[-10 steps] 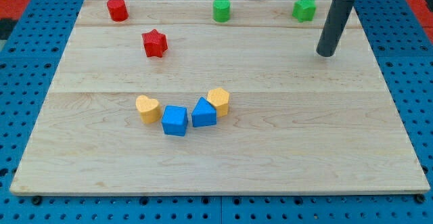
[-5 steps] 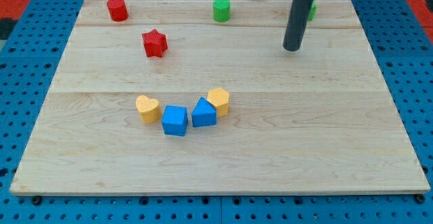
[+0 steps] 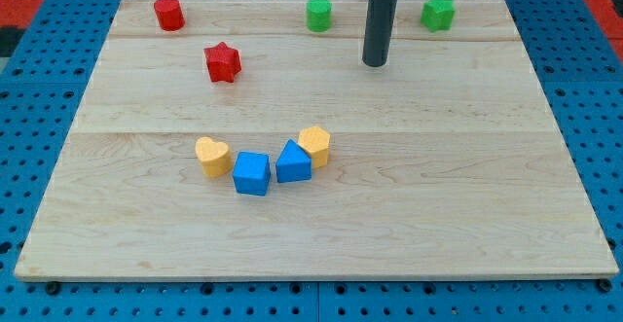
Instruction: Place the arm below the green circle
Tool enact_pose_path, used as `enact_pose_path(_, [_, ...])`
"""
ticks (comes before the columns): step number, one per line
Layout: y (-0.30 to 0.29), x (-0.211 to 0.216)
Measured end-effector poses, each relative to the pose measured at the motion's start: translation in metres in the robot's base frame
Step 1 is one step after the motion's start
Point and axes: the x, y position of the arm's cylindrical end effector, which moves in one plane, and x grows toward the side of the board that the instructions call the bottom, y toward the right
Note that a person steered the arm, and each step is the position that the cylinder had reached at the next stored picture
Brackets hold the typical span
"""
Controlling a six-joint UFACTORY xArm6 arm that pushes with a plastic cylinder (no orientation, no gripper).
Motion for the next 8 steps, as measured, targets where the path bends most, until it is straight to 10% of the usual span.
enact_pose_path(8, [-0.034, -0.023])
